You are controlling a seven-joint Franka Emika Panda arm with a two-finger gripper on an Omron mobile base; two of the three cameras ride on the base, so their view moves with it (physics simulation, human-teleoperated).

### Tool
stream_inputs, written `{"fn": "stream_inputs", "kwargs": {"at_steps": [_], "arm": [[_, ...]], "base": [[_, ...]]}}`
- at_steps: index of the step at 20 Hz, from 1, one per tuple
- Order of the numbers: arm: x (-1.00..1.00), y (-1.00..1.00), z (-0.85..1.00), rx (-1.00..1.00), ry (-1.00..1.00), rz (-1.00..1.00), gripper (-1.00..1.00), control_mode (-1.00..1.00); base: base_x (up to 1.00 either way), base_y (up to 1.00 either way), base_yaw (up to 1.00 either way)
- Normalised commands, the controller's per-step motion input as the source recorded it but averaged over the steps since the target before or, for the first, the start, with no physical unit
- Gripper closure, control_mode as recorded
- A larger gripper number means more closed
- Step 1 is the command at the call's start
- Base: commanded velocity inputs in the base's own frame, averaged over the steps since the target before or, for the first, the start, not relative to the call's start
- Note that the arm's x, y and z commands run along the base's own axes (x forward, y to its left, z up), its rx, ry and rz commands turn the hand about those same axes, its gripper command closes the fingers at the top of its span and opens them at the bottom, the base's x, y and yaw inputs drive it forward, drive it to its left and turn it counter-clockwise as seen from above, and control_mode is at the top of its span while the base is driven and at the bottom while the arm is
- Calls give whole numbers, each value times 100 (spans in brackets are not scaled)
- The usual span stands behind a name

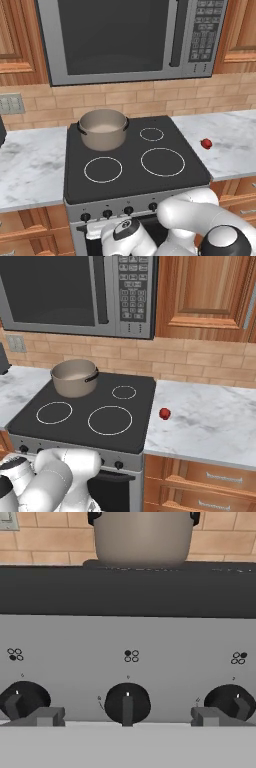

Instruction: Turn on the burner for the pot on the stove. Wait thirty seconds for the pot to heat up. Then add the bell pepper to the pot.

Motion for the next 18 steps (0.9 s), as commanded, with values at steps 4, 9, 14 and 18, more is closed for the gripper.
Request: {"fn": "stream_inputs", "kwargs": {"at_steps": [4, 9, 14, 18], "arm": [[1, 0, -6, 0, 0, 0, -100, -100], [2, 0, 0, 0, 0, 0, -100, -100], [4, 0, 0, 0, 0, 0, -100, -100], [10, 0, 0, 0, 0, 0, -100, -100]], "base": [[0, 0, 0], [0, 0, 0], [0, 0, 0], [0, 0, 0]]}}
